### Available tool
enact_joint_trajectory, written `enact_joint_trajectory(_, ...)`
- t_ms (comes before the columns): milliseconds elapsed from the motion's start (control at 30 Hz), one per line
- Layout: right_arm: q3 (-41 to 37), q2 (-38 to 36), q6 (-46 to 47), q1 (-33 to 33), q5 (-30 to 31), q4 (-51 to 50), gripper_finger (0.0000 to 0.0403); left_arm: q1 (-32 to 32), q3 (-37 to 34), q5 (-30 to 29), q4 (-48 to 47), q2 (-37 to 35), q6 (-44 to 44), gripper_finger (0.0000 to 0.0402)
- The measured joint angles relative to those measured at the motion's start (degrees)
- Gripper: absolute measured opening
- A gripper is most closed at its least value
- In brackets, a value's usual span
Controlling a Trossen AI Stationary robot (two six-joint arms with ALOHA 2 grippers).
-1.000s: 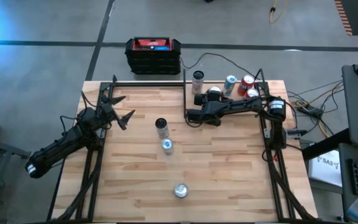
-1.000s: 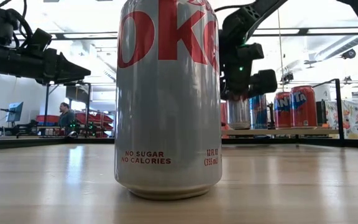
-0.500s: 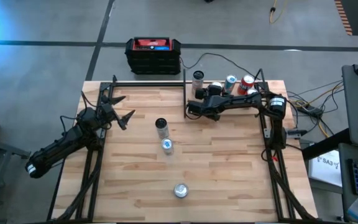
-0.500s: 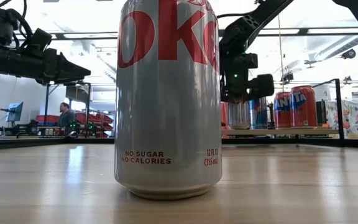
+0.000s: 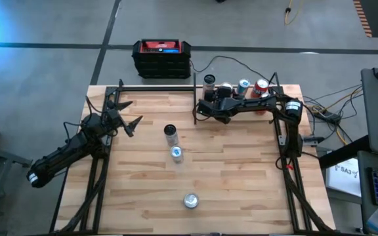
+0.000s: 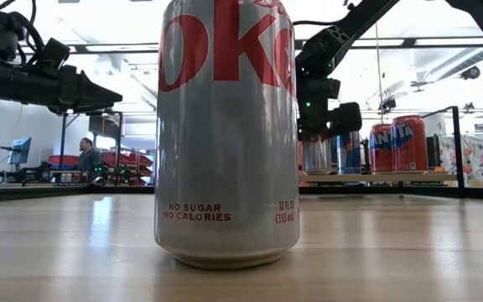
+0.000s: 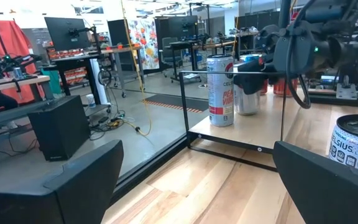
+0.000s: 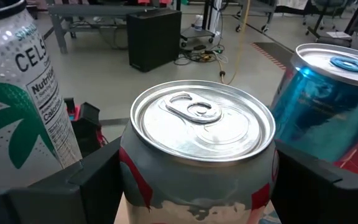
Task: Place canned beverage on shelf
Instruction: Put the right silver soda can on the shelf
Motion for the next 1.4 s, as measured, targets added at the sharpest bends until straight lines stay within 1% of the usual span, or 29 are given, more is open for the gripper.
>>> enact_joint_trajectory(300, 0.0, 0.0, -0.3, -1.6, -0.1, 0.8, 0.0306, 0.0, 0.0, 0.0, 0.0, 0.0, 0.0, 0.0398)
enact_joint_trajectory(600, 0.0, 0.0, -7.7, -2.7, -1.0, 5.9, 0.0306, 0.0, 0.0, 0.0, 0.0, 0.0, 0.0, 0.0398)
enact_joint_trajectory(900, 0.0, 0.0, -8.6, -3.4, -1.4, 7.3, 0.0307, 0.0, 0.0, 0.0, 0.0, 0.0, 0.0, 0.0398)
enact_joint_trajectory(1000, 0.0, 0.0, -8.6, -3.4, -1.5, 7.5, 0.0314, 0.0, 0.0, 0.0, 0.0, 0.0, 0.0, 0.0398)
enact_joint_trajectory(1233, 0.0, 0.0, -9.4, -3.3, -1.2, 7.6, 0.0351, 0.0, 0.0, 0.0, 0.0, 0.0, 0.0, 0.0398)
enact_joint_trajectory(1400, 0.0, 0.0, -10.4, -2.5, -1.2, 7.5, 0.0359, 0.0, 0.0, 0.0, 0.0, 0.0, 0.0, 0.0398)
